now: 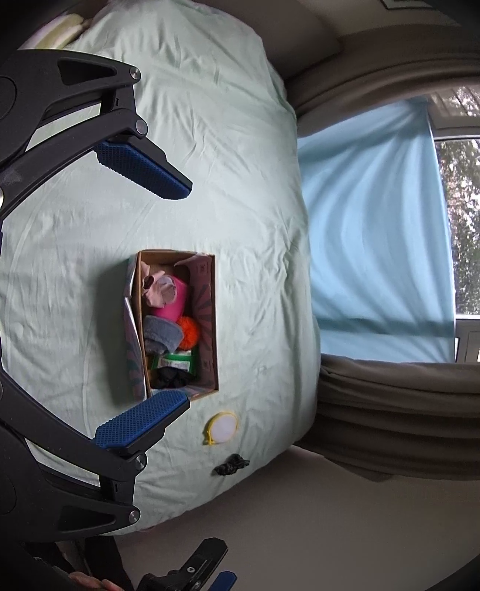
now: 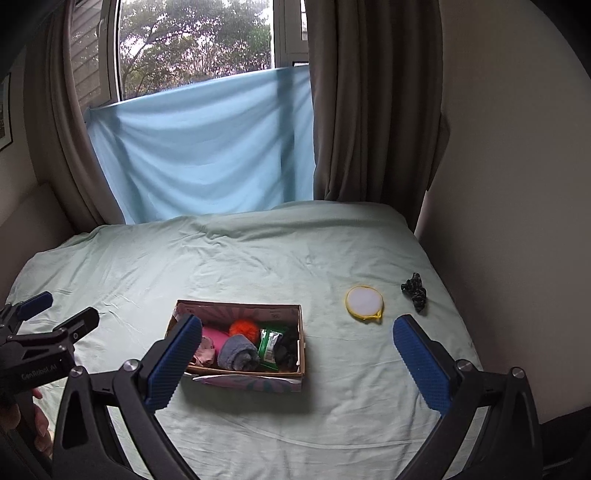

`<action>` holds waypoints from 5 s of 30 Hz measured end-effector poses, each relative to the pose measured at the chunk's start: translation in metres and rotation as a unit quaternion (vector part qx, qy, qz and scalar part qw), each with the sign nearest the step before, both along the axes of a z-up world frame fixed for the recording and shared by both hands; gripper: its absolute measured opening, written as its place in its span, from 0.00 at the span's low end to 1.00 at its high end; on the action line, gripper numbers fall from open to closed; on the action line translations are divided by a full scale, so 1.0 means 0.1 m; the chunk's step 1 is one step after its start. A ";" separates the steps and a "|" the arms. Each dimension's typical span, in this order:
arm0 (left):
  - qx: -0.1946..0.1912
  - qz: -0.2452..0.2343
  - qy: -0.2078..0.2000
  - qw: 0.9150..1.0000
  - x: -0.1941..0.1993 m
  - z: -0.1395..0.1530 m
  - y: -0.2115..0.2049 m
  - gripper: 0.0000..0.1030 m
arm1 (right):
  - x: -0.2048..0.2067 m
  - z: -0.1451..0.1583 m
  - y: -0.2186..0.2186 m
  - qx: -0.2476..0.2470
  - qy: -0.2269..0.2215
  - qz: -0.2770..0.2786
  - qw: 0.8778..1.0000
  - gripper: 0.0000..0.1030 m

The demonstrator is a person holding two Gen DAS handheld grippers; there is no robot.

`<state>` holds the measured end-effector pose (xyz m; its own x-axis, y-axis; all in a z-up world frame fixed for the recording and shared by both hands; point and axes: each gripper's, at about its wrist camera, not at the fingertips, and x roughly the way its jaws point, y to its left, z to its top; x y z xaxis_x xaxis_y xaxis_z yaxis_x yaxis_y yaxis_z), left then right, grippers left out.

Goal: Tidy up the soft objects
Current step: 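Withdraw both tools and move toward the mesh pad and scrunchies, then grasp the yellow-rimmed mesh pad with the left tool while the right tool grasps the patterned black scrunchie, then carry the mesh pad and patterned scrunchie over the box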

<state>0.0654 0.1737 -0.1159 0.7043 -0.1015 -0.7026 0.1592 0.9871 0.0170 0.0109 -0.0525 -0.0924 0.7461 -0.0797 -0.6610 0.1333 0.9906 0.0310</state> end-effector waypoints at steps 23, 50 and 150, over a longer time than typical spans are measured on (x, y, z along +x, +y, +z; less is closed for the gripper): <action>-0.044 -0.033 0.016 0.998 0.25 -0.20 -1.88 1.00 | 0.17 -0.21 -1.93 -0.008 -0.003 -0.043 0.999 1.00; -0.010 -0.104 0.146 0.984 2.43 -3.06 -4.26 1.00 | 2.27 -2.66 -3.56 0.006 0.081 0.003 0.997 1.00; -0.064 0.040 0.184 0.980 1.73 -1.94 0.17 0.37 | 1.85 -1.80 0.25 0.132 0.172 0.027 0.976 0.32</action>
<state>0.2385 0.1905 -0.3096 0.4151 -0.1604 -0.8955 0.0534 0.9869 -0.1520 0.1960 -0.0278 -0.2728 0.4748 0.1609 -0.8653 0.1280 0.9601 0.2488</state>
